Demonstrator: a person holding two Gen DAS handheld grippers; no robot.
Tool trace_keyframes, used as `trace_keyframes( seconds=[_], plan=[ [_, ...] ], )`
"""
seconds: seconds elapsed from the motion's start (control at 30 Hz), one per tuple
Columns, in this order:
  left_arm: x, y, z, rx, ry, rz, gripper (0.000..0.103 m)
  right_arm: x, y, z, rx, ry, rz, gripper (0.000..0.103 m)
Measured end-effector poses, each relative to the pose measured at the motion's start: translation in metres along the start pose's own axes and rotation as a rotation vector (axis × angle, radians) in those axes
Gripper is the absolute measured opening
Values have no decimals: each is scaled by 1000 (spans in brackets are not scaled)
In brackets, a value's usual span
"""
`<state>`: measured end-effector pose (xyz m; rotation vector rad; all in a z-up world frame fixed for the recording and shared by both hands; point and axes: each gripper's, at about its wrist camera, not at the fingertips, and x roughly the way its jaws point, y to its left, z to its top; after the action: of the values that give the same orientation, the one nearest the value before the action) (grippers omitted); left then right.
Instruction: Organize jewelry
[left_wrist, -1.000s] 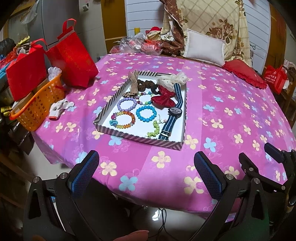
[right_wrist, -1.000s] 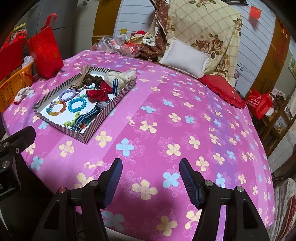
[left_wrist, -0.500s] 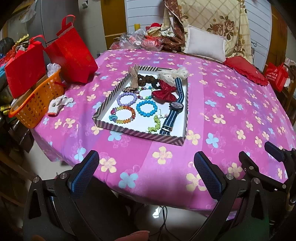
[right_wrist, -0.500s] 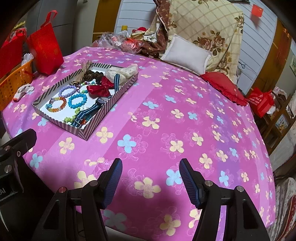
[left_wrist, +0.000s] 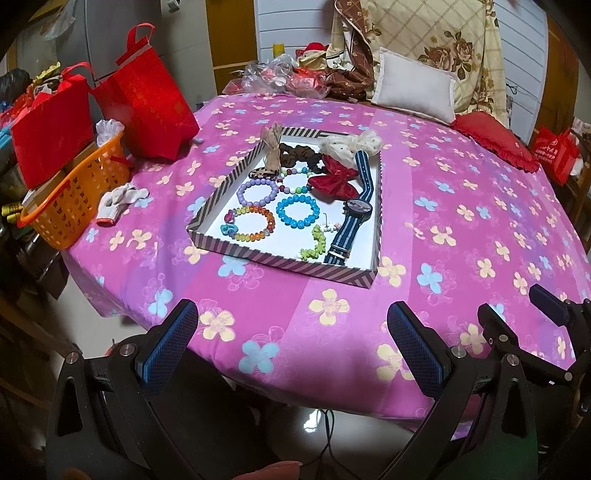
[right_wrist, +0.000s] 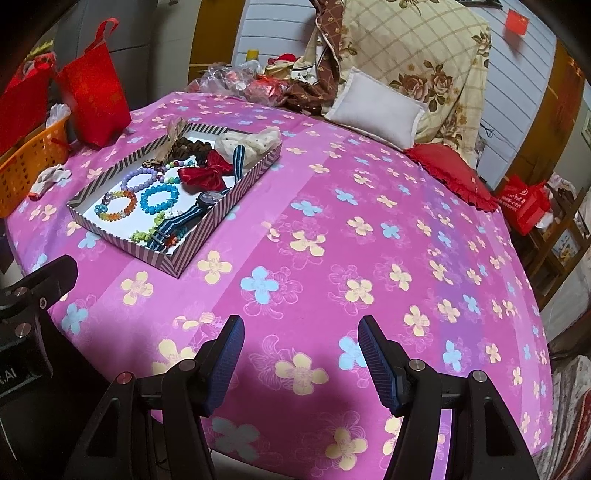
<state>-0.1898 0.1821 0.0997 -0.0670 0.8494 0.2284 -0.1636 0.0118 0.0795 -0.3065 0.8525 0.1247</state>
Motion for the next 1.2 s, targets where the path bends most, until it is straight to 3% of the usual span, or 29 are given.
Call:
trace_keyframes(
  seconds=[1.2],
  plan=[
    [7, -2, -4, 4, 23, -4, 102, 7, -1, -1, 20, 15, 41, 62]
  ],
)
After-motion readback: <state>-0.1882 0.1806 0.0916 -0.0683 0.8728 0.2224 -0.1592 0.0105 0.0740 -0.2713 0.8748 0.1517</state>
